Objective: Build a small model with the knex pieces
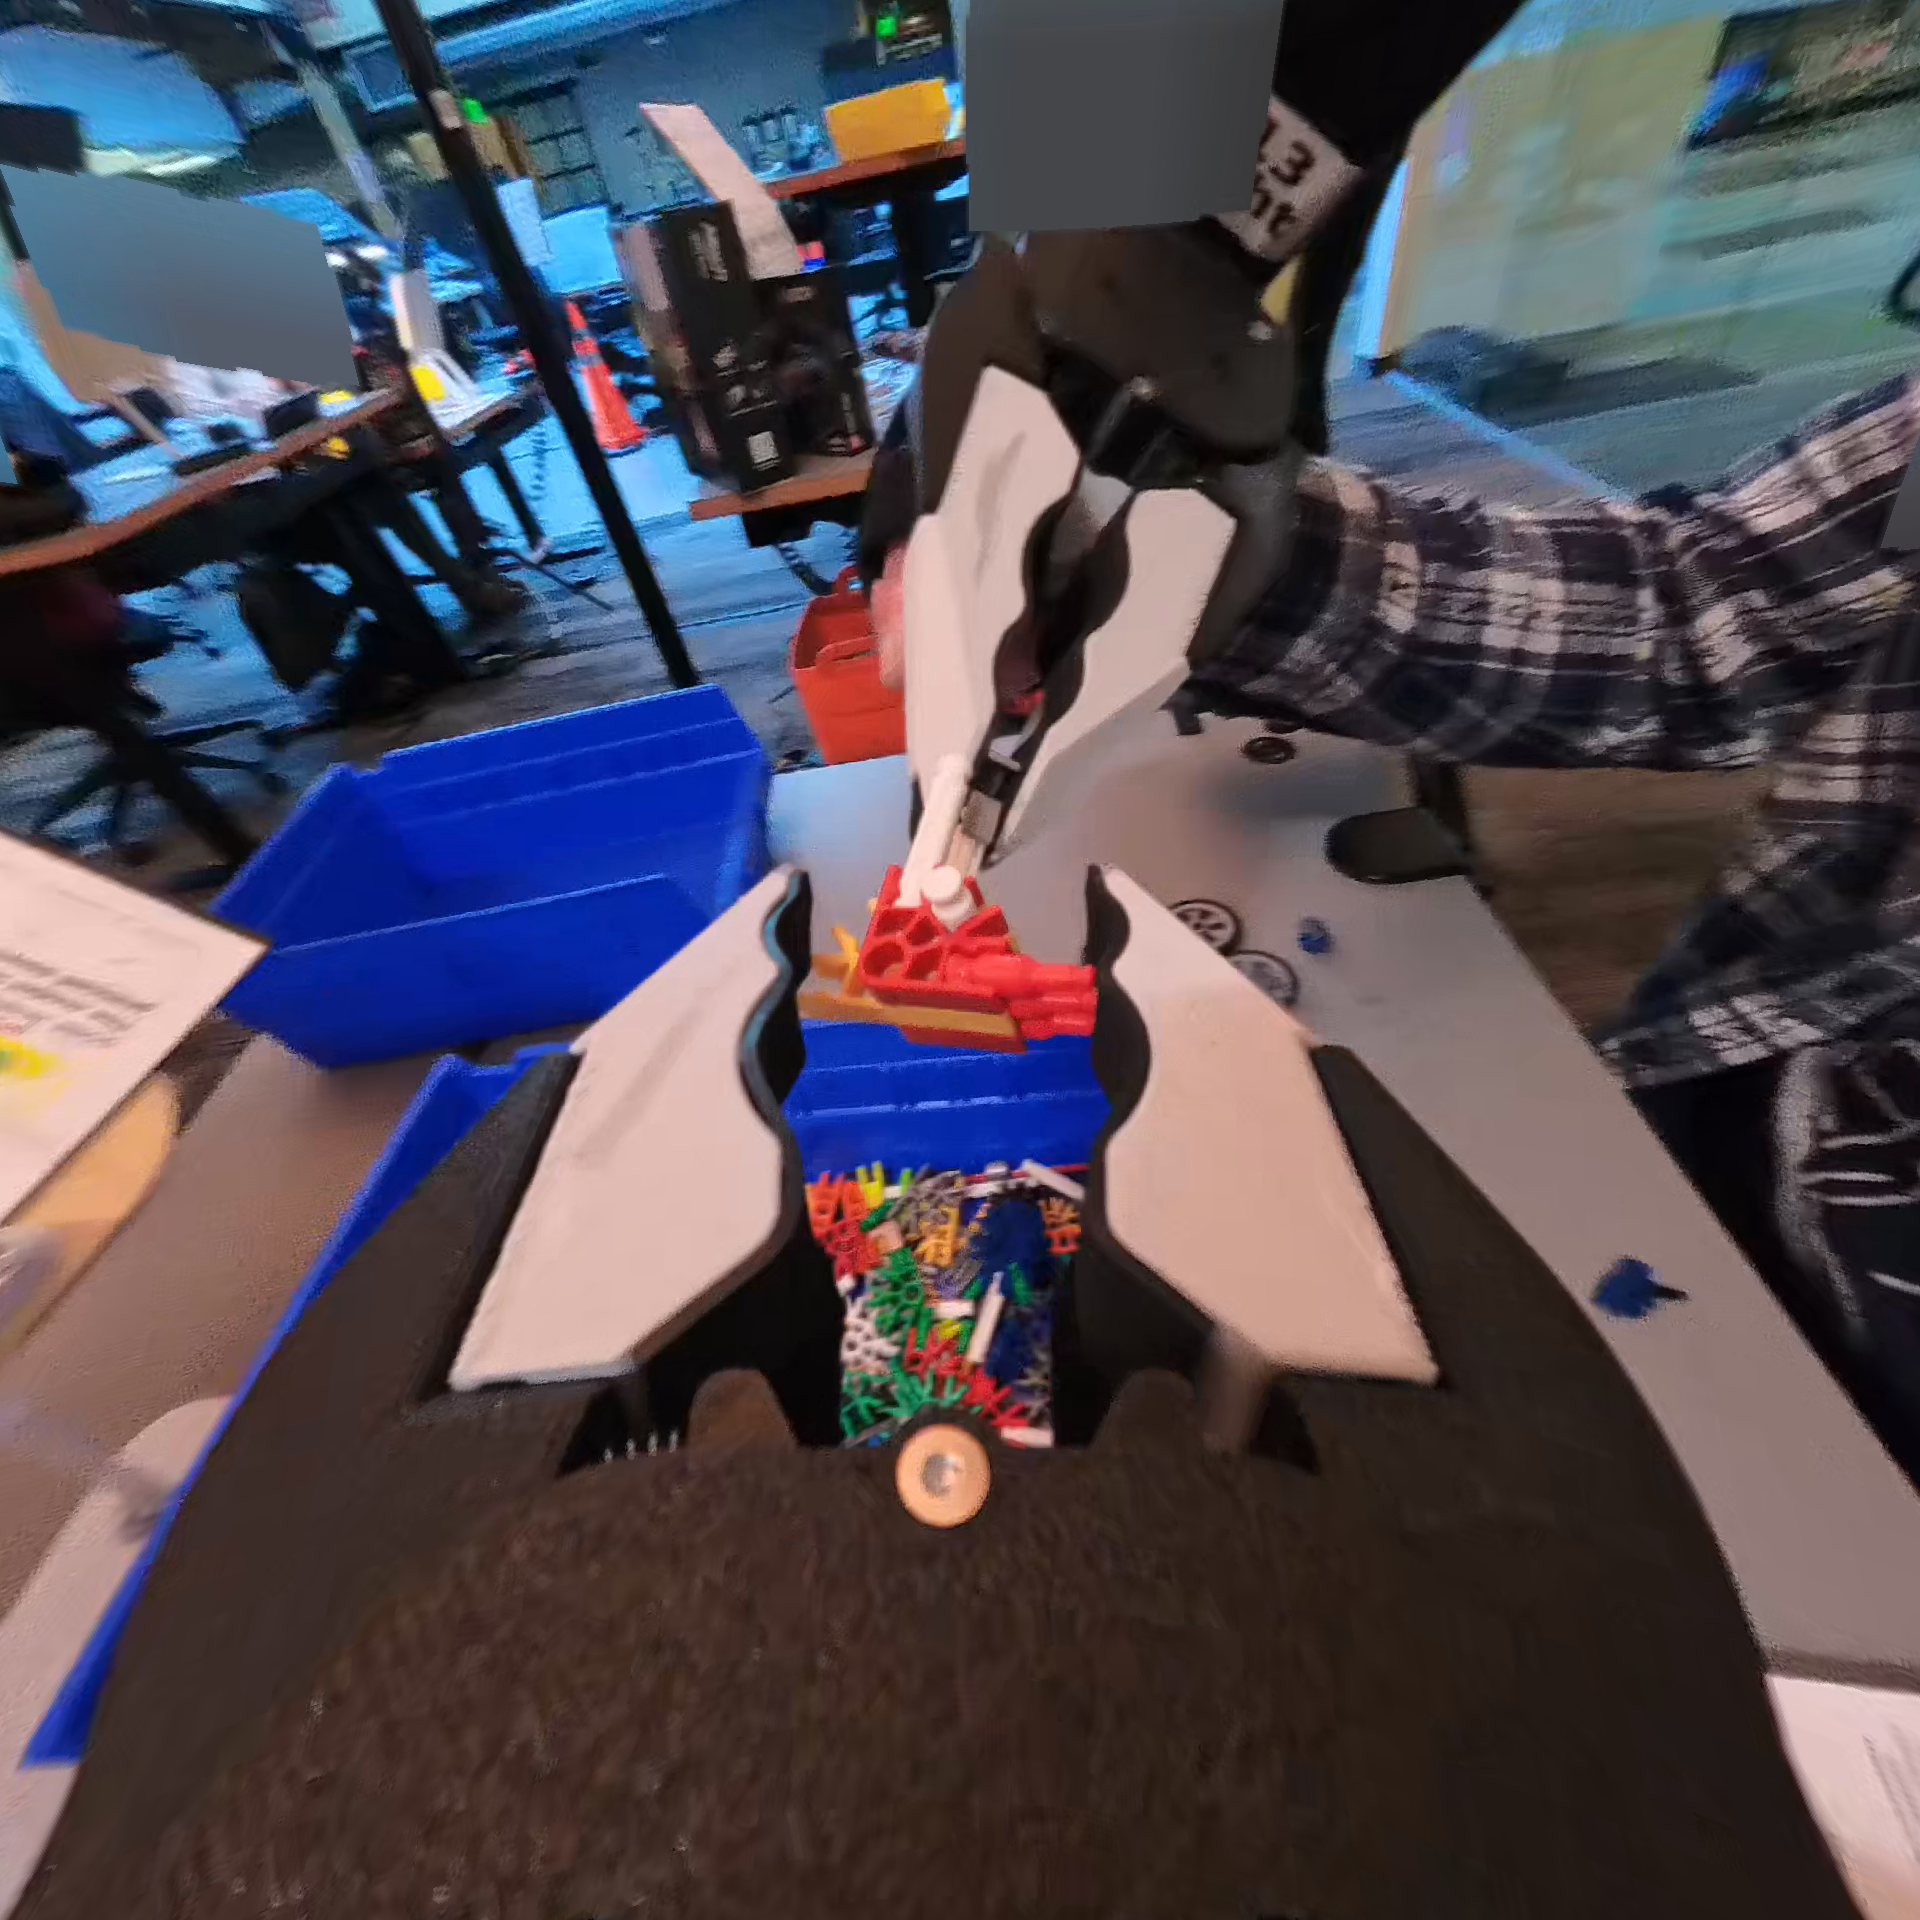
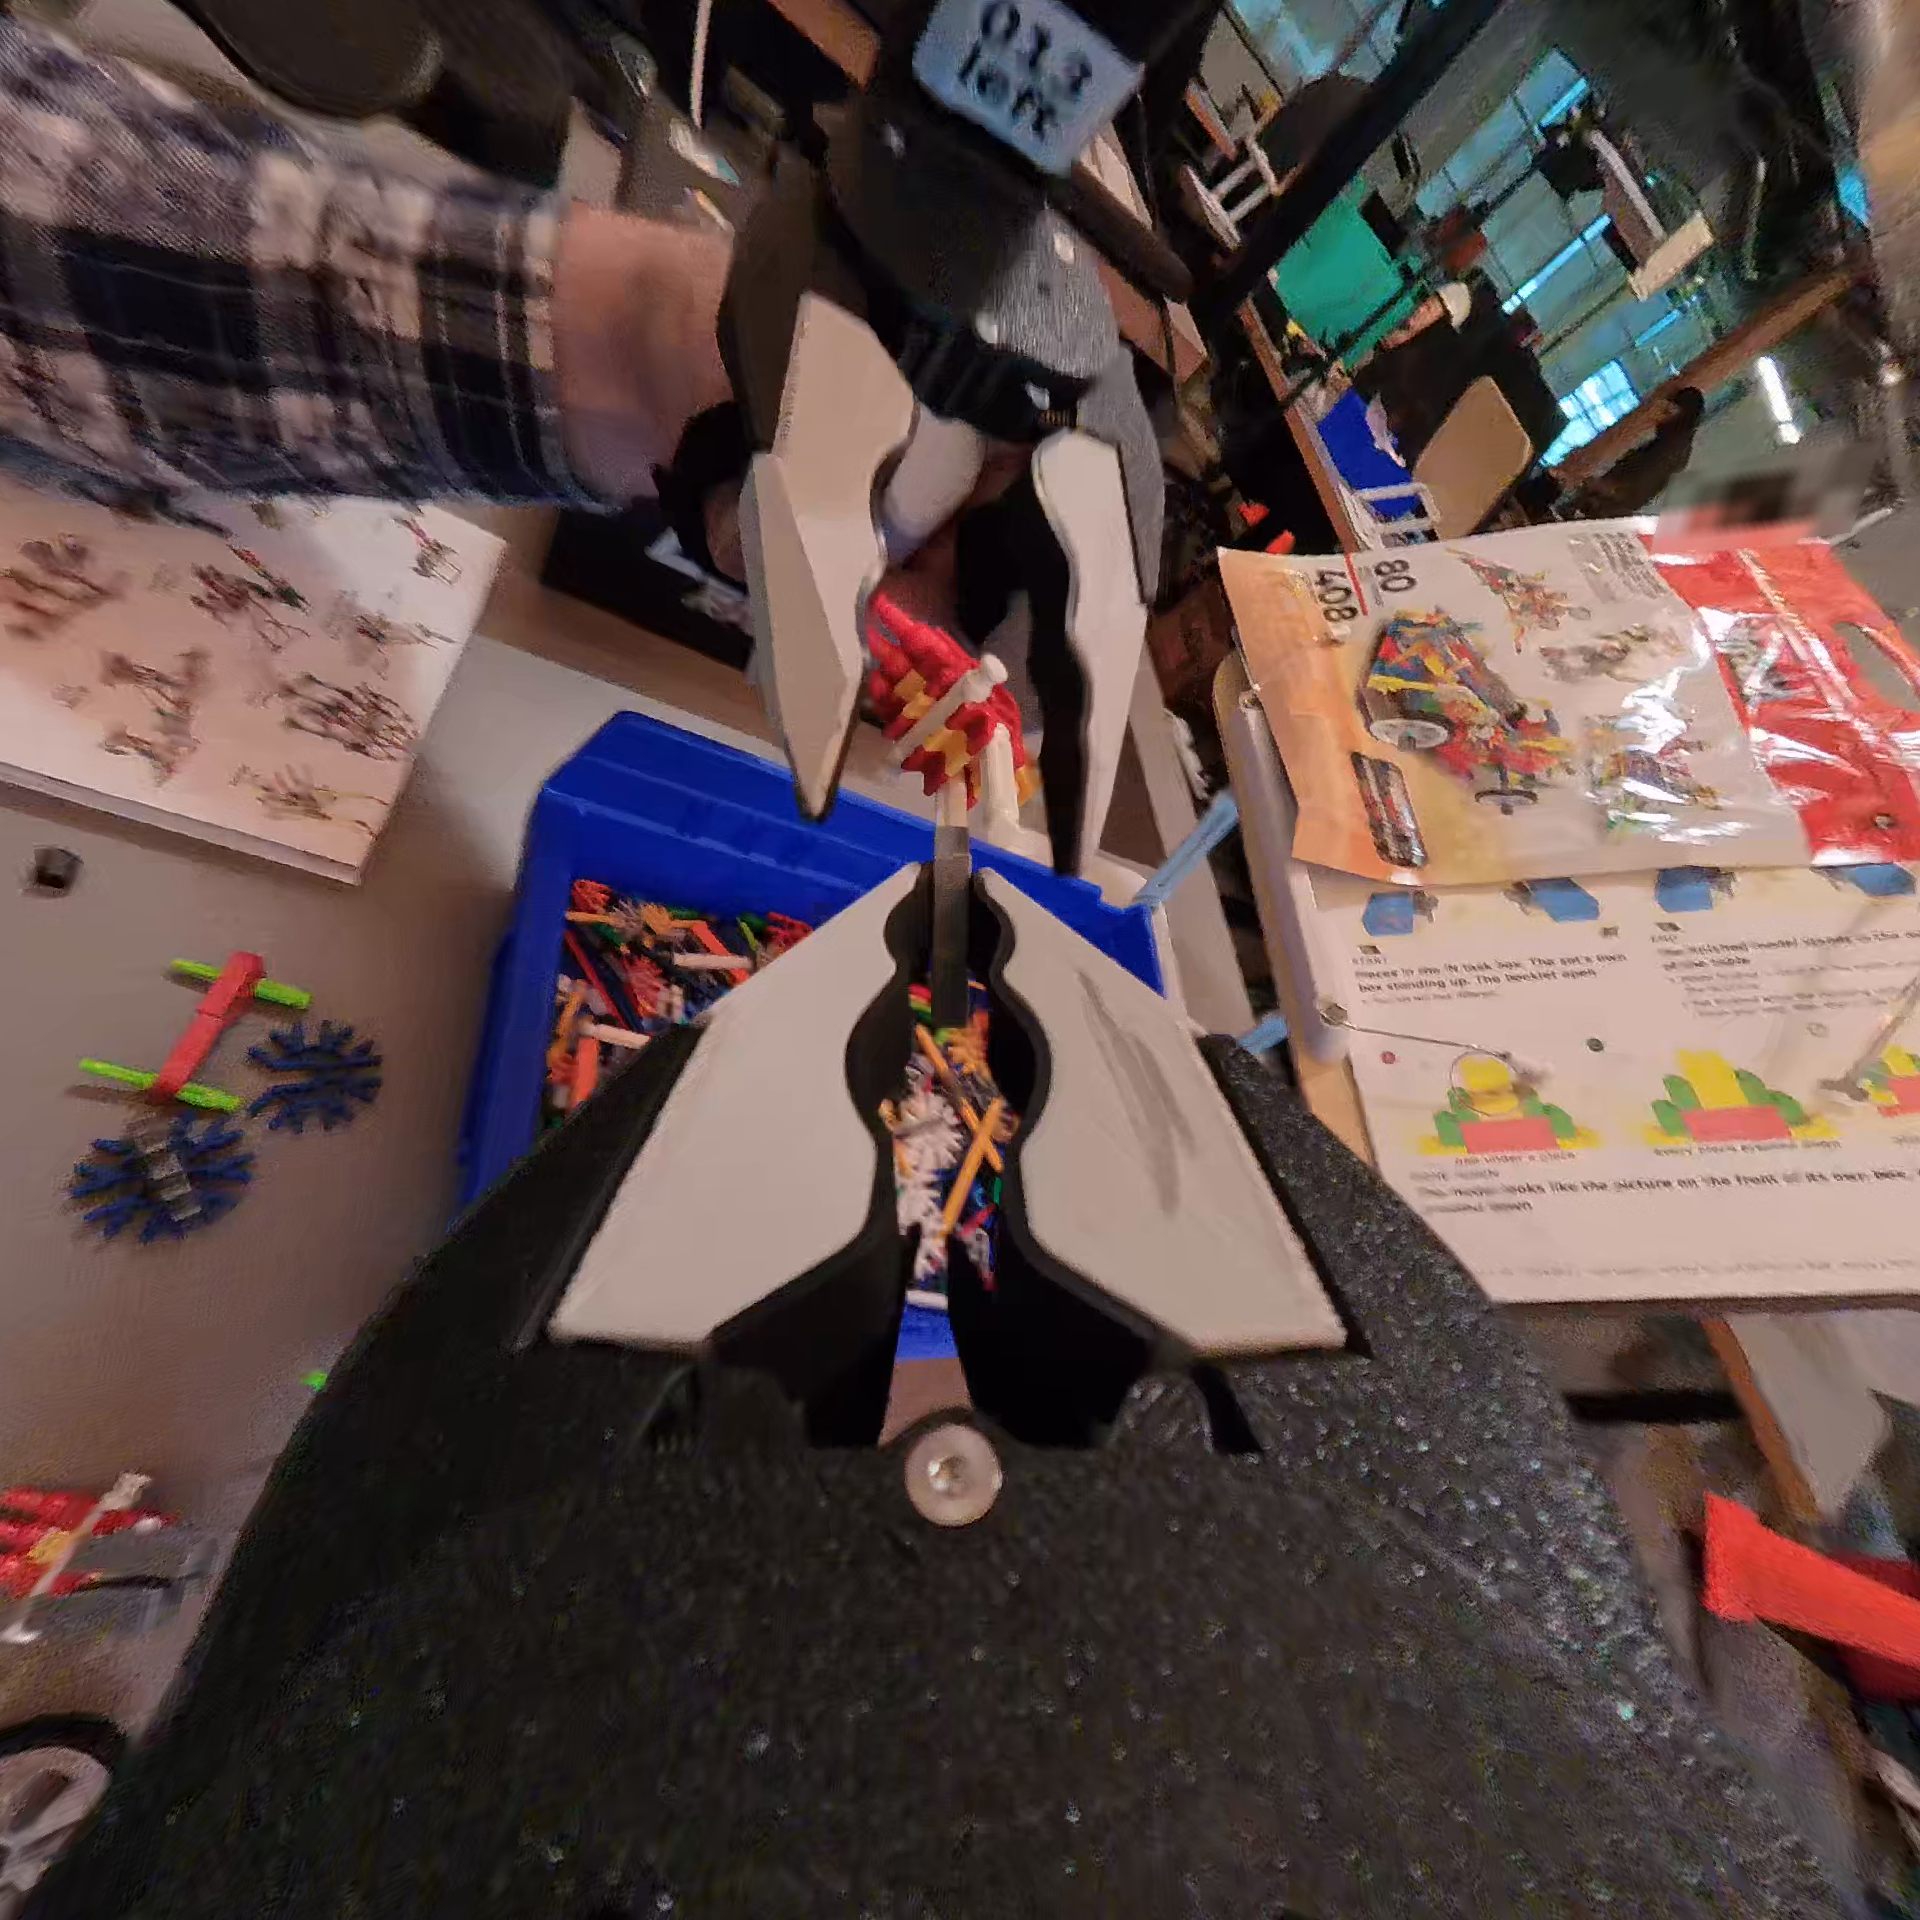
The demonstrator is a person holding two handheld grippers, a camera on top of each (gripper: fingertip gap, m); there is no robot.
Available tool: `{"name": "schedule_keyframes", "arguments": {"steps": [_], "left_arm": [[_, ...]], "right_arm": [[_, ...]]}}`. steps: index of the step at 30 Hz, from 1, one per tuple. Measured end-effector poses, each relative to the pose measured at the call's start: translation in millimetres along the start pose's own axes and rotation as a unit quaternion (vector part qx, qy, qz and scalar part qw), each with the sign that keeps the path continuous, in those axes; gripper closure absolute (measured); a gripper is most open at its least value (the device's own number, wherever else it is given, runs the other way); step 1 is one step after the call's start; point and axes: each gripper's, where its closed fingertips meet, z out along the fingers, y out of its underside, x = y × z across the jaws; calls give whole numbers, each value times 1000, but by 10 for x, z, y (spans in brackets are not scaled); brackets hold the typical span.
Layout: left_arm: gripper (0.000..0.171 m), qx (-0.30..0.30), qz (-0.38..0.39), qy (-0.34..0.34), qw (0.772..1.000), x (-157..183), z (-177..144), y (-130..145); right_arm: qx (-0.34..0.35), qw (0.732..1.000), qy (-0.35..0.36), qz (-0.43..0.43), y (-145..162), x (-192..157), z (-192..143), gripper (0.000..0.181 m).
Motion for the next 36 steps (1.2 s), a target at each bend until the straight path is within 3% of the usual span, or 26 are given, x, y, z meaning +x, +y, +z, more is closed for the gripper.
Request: {"name": "schedule_keyframes", "arguments": {"steps": [2, 8, 15, 22, 29, 36], "left_arm": [[125, 6, -5, 19, 1000, 46, 10, 3], [127, 47, -33, -26, 998, -157, 17, -84], [128, 119, -105, -52, 986, -373, 69, -126], [128, 137, -111, -119, 977, -543, 144, -102], [128, 224, -208, -139, 942, -687, 109, -187], [129, 337, -308, -89, 885, -707, 25, -285]], "right_arm": [[12, 1000, -13, 9, -21, -27, -5, 177], [18, 997, 45, 57, 5, 160, 17, 177], [-31, 988, 150, 36, 116, 373, 30, 176], [-88, 964, 251, -2, 236, 568, 28, 177], [-86, 929, 360, -21, 219, 751, 48, 177], [-1, 931, 356, 82, 57, 813, 136, 177]]}}
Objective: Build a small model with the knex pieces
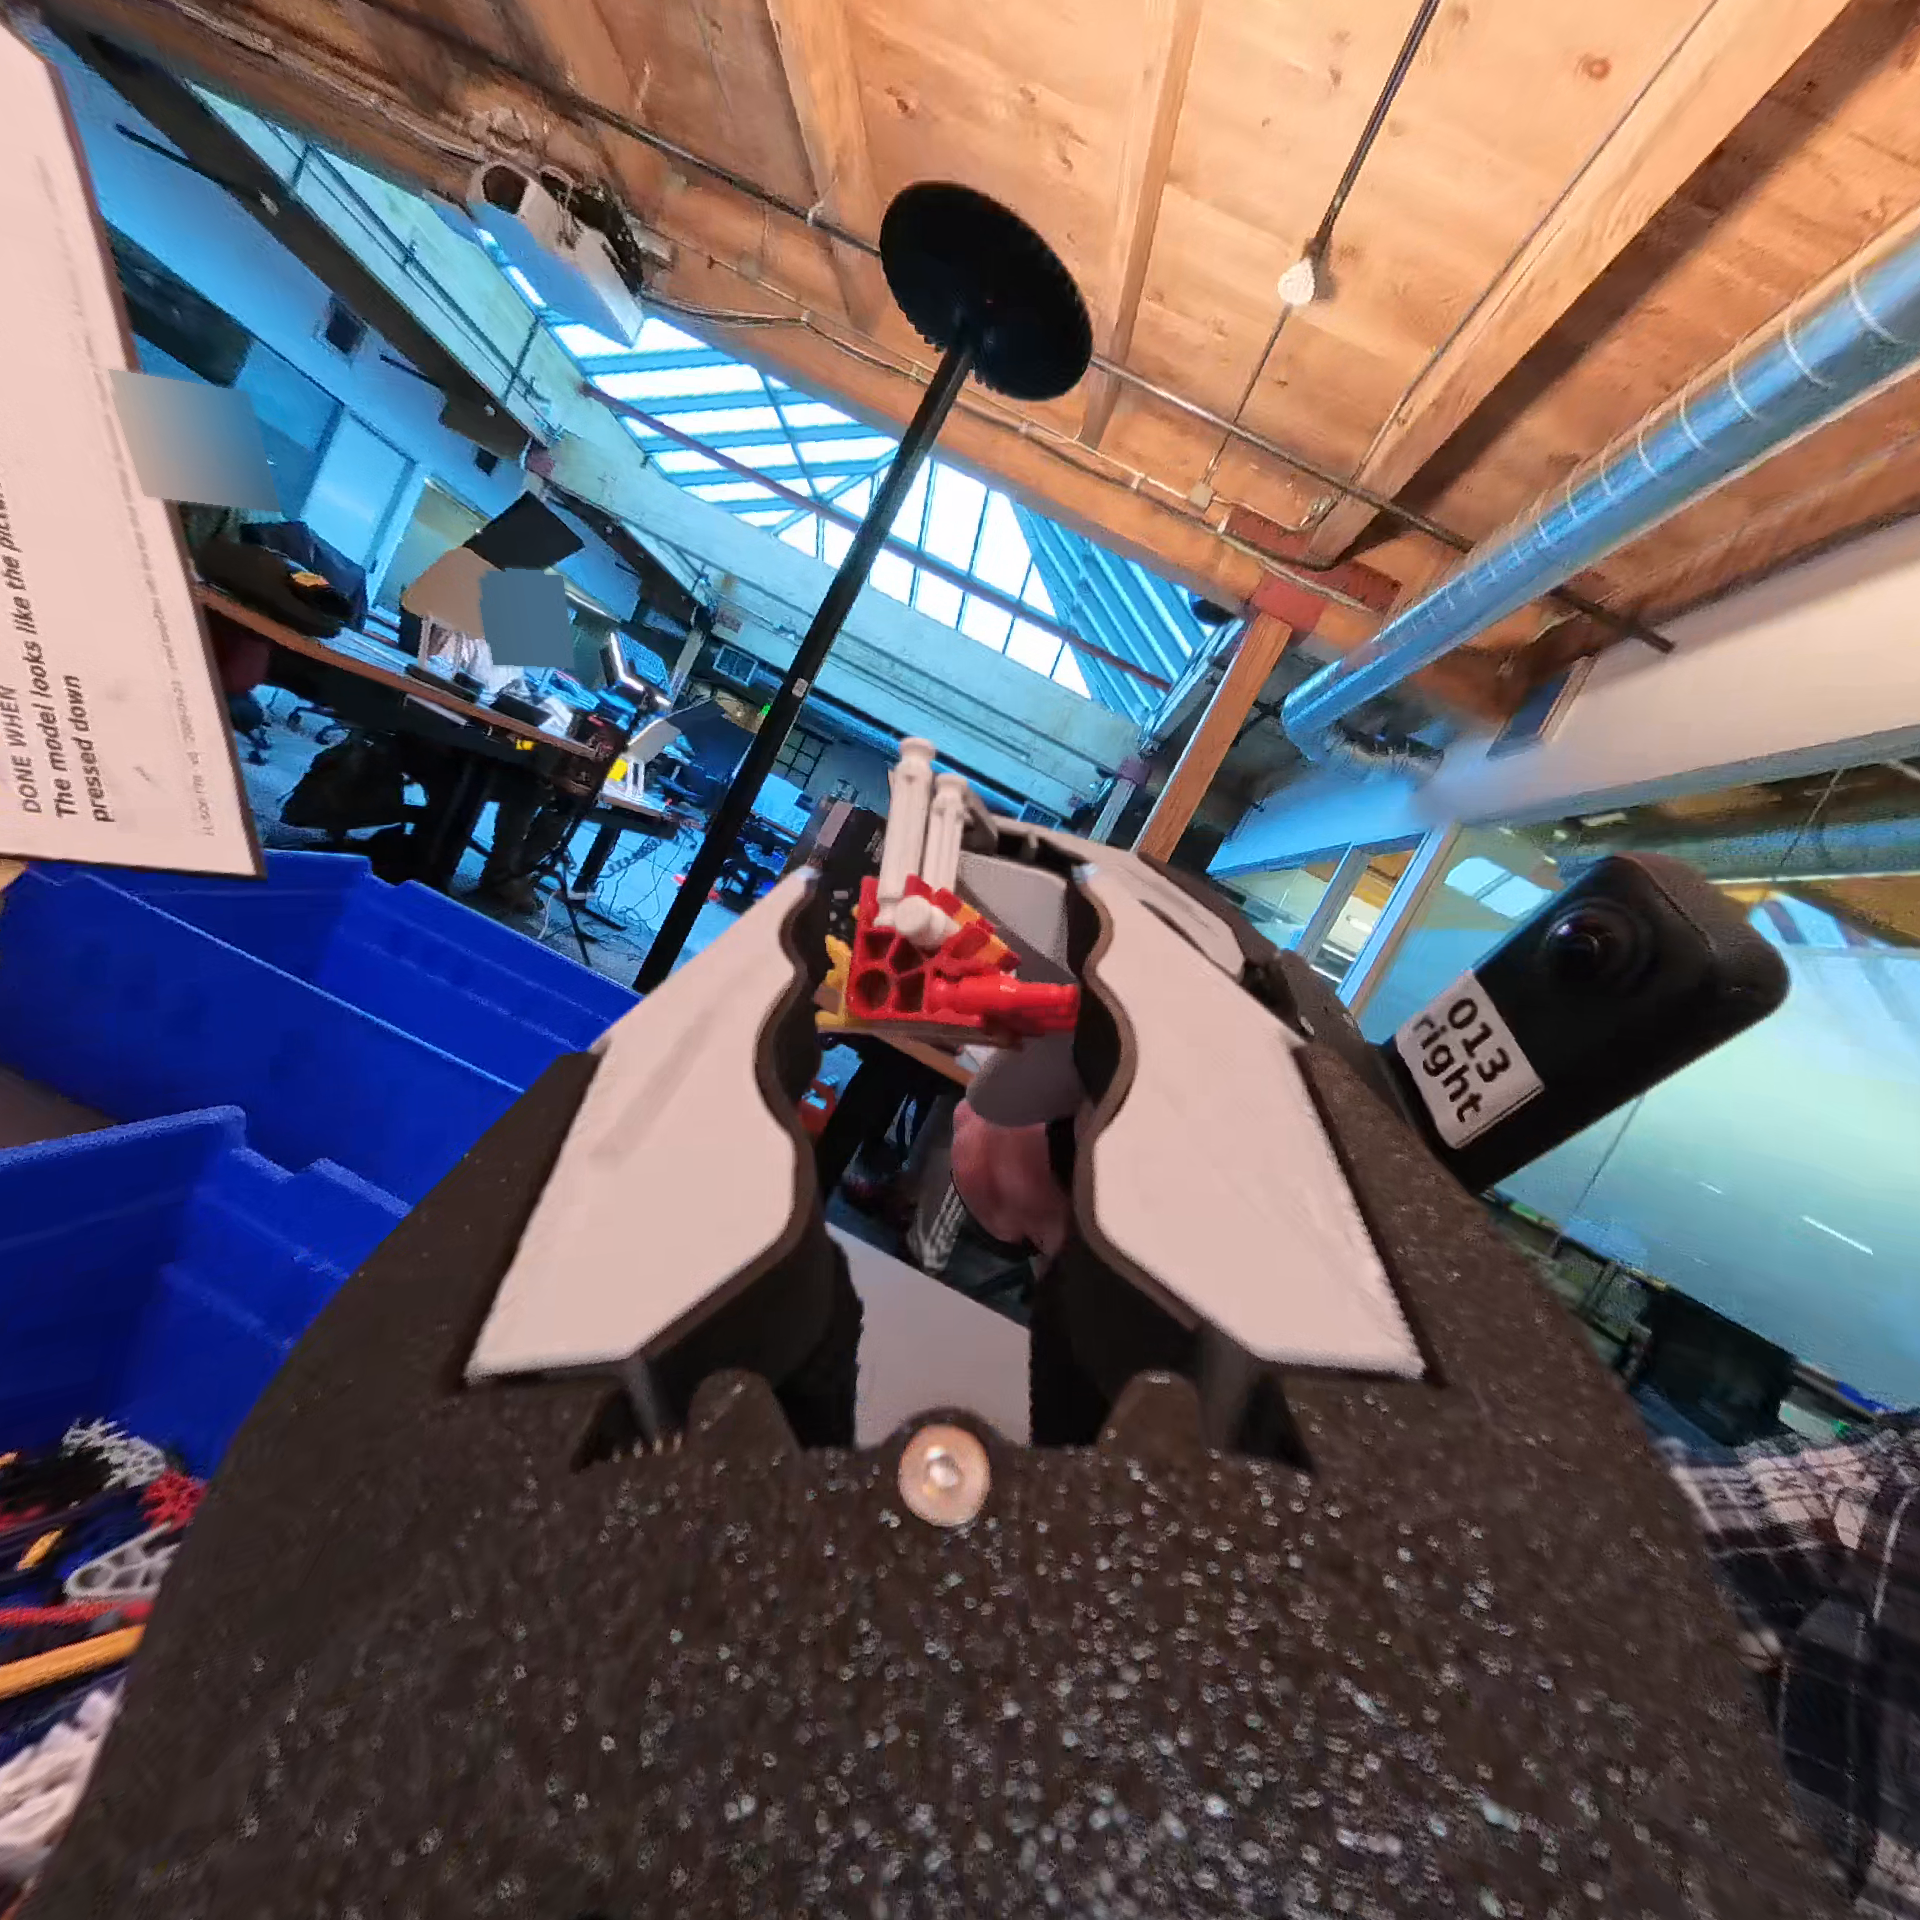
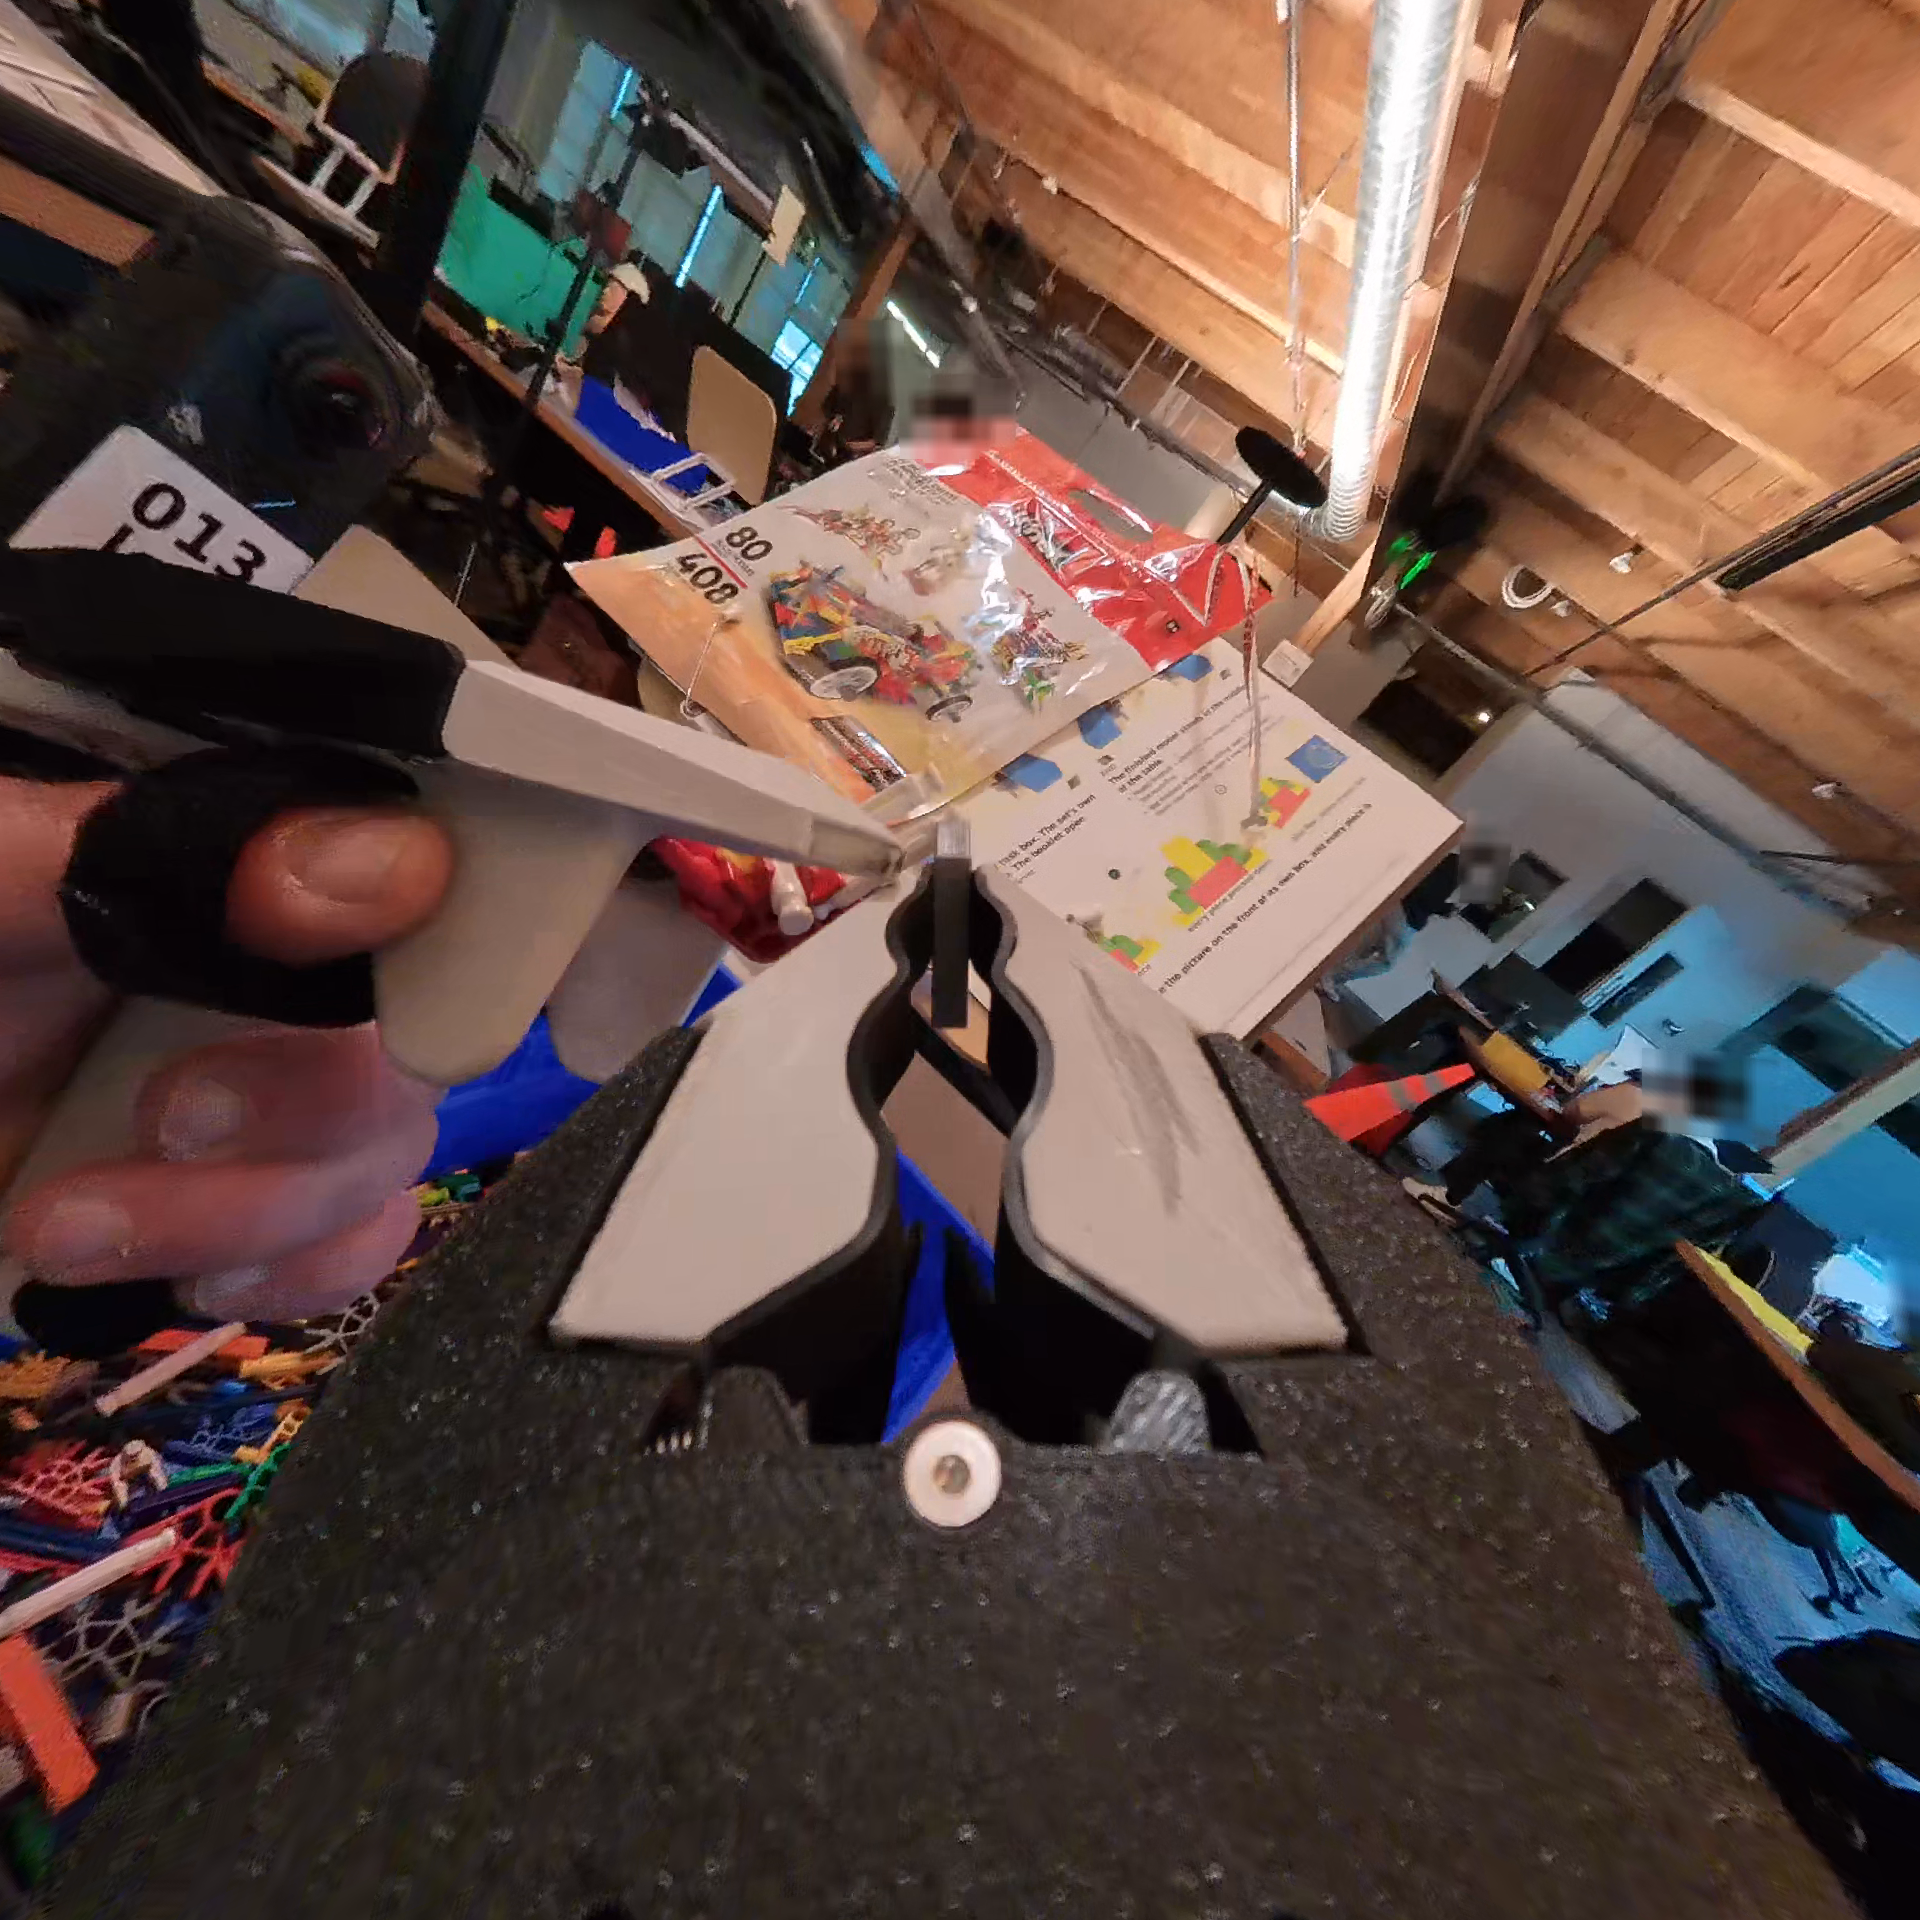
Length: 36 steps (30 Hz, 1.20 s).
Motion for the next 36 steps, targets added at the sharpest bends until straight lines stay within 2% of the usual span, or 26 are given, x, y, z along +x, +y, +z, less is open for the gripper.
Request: {"name": "schedule_keyframes", "arguments": {"steps": [6, 10, 13, 14, 17, 20, 25, 28, 32, 34, 35, 36], "left_arm": [[128, -13, 54, 0, 998, 29, -60, -140], [127, -43, 114, -5, 993, 47, -85, -158], [128, -70, 186, -9, 980, 63, -95, -106], [128, -75, 208, -6, 975, 82, -101, -93], [127, -87, 254, -13, 963, 83, -122, -92], [127, -87, 309, -31, 947, 80, -163, -161], [127, -113, 454, -67, 881, 156, -196, -193], [127, -125, 527, -87, 836, 219, -171, -165], [127, -139, 626, -116, 758, 303, -88, -53], [127, -133, 663, -132, 725, 348, -45, -22], [127, -129, 672, -132, 717, 382, -27, -3], [127, -122, 678, -136, 712, 405, -18, -4]], "right_arm": [[2, 997, -52, 65, 14, 19, -65, 176], [-78, 986, -120, 83, 382, -158, -8, 175], [-140, 967, -180, 111, 702, -437, 20, 146], [-146, 963, -189, 122, 751, -486, 26, 145], [-133, 956, -210, 154, 728, -533, 17, 146], [-88, 955, -207, 192, 543, -386, -26, 160], [14, 914, -256, 315, 41, -132, -230, 156], [38, 889, -292, 350, -160, -126, -321, 148], [51, 875, -302, 374, -359, -160, -350, 136], [46, 873, -300, 383, -409, -201, -330, 136], [45, 872, -299, 385, -426, -219, -321, 139], [48, 870, -295, 391, -441, -213, -311, 150]]}}
